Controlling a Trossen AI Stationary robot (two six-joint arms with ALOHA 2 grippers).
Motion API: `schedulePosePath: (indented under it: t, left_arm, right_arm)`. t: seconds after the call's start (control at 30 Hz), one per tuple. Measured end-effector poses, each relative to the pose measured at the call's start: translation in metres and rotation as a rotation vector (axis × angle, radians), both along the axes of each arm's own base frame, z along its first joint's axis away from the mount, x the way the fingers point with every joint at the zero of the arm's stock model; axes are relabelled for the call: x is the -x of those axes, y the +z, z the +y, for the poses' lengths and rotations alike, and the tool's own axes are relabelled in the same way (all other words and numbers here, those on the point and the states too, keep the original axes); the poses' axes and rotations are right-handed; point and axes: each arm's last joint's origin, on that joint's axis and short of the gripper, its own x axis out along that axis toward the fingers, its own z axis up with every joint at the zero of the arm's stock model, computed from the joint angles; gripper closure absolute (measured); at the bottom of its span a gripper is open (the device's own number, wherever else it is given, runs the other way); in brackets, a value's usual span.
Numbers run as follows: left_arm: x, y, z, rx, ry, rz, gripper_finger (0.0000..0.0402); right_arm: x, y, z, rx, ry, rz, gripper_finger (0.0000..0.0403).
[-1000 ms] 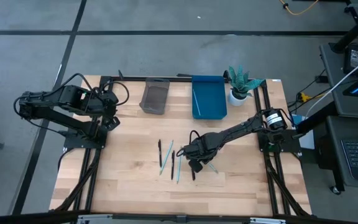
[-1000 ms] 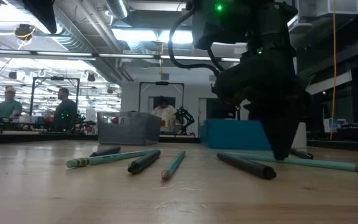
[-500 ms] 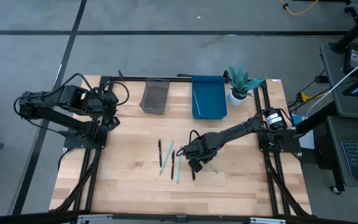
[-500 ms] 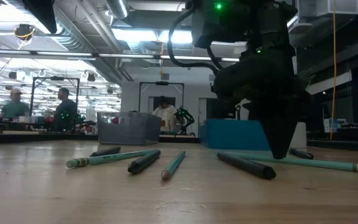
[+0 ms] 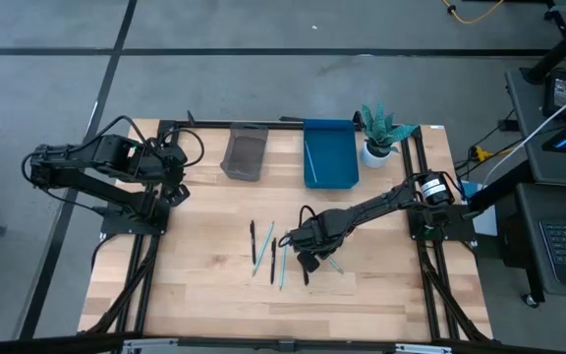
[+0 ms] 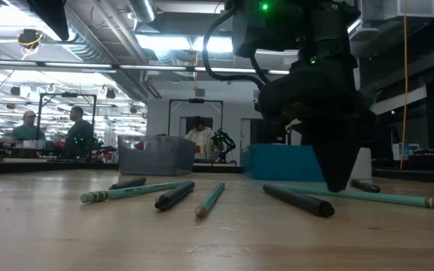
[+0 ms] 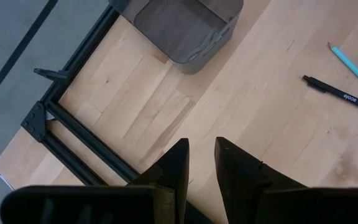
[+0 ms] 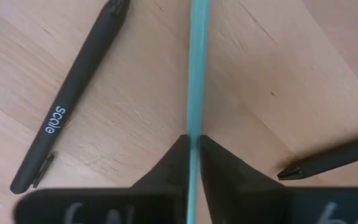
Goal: Sort pens & pencils
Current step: Put the right light blue pencil into the blue bin
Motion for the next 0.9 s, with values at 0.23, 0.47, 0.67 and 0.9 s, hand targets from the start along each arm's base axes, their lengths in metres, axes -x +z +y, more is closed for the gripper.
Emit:
schedulePosePath:
  t: [0.23,0.47,0.67,0.9]
  left_arm:
    - [0.0000,0.0000,0.0000,0.000,0.000,0.000,0.0329]
    - [-0.0001,0.0000,0.0000,0.000,0.000,0.000,0.0329]
    - [0.0000,0.0000,0.0000,-0.001,0.000,0.000,0.0329]
    - [0.0000,0.0000,0.0000,-0.001,0.000,0.000,0.0329]
  right_arm:
    - [0.0000,-0.0001,-0.0003,0.011,-0.001,-0.002,0.0317]
    - [0.0005,-0.0022,-0.0006,0.016,-0.007,-0.002,0.0325]
    - [-0.0012,-0.0066,-0.0002,0.015,-0.008,-0.002,0.0326]
    - [-0.0015,-0.0073,0.0001,0.008,-0.008,-0.001,0.0327]
